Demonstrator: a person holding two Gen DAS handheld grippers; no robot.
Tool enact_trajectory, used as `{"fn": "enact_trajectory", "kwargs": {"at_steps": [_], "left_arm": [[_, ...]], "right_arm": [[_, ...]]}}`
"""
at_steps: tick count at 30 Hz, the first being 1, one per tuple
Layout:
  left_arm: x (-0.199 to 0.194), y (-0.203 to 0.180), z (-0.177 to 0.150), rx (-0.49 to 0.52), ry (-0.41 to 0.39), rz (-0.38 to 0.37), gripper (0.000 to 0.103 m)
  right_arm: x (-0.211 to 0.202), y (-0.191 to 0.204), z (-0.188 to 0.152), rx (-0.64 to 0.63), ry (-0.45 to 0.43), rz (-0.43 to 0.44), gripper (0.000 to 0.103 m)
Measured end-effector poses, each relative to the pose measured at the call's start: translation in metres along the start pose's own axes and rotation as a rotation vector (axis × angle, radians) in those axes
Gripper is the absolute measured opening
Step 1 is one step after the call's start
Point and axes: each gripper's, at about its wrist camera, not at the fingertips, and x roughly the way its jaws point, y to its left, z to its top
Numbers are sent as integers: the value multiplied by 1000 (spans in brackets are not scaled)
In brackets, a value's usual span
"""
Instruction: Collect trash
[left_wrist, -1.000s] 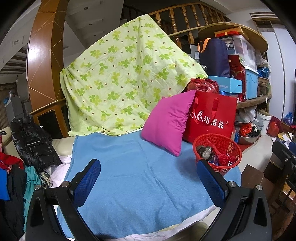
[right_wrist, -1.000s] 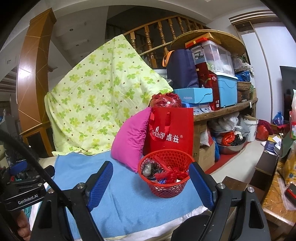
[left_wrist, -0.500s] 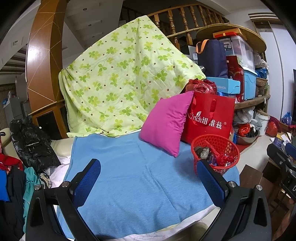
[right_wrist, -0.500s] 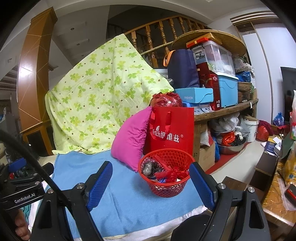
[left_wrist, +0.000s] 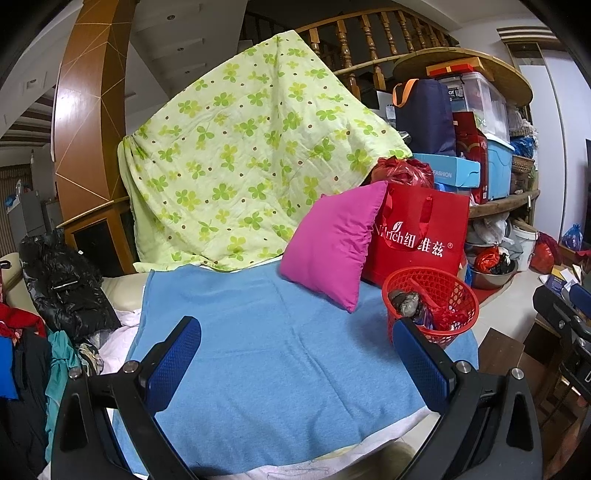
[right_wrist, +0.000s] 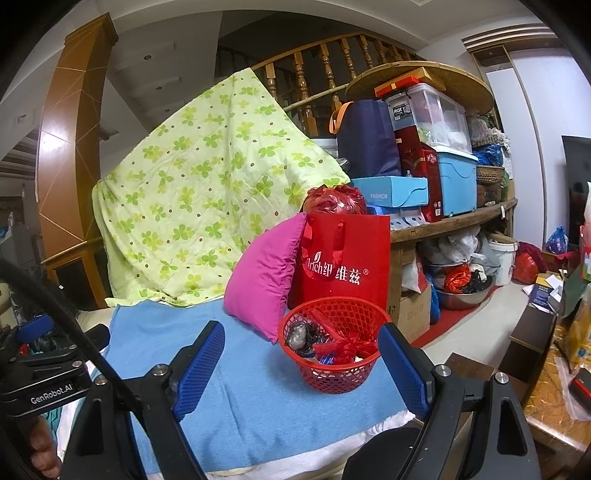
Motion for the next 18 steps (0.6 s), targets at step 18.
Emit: {"fn": "enact_trajectory", "kwargs": {"at_steps": [18], "left_arm": [[4, -3, -7, 2, 11, -8, 103]], "right_arm": [[0, 3, 0, -1, 1, -1, 87]]}}
